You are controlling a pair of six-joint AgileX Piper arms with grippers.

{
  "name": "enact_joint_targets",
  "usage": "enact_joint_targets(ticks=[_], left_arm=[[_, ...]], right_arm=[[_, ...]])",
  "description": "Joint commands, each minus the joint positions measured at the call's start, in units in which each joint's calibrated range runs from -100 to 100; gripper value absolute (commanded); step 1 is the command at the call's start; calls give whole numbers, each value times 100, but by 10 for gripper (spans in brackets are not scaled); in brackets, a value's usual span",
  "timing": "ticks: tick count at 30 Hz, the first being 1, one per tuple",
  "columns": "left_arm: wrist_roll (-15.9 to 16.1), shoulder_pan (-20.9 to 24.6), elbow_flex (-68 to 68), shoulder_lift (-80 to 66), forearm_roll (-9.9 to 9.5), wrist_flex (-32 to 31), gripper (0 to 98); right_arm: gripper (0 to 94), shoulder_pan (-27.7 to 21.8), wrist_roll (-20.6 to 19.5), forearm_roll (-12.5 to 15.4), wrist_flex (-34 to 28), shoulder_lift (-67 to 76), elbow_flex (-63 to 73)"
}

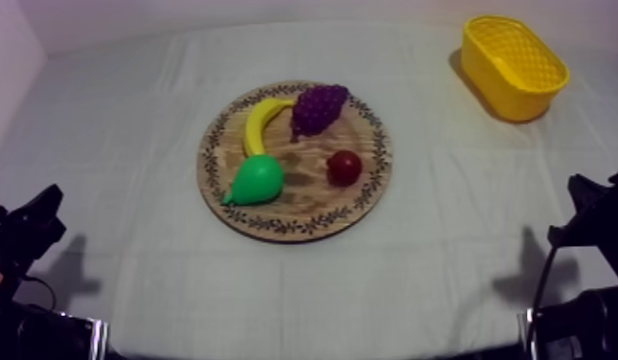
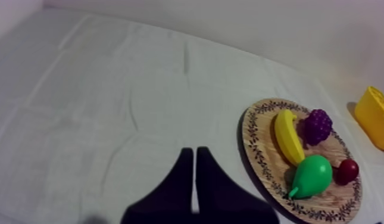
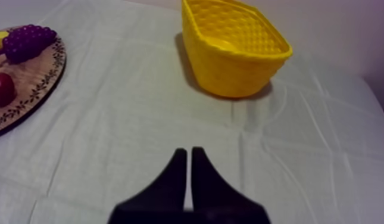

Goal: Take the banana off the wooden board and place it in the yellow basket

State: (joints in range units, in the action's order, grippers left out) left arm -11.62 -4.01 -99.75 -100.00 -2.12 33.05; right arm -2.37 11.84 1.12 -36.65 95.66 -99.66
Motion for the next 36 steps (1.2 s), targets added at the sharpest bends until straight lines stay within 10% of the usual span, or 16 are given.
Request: enact_joint_targets(ticks=[1,36], left_arm=[[2,-1,-3,0,0,1,1],[1,-1,-3,0,0,1,1]], right_arm=[[5,-8,1,-2,4,1,-1],[3,-22,-409,-188,734,-1170,278]])
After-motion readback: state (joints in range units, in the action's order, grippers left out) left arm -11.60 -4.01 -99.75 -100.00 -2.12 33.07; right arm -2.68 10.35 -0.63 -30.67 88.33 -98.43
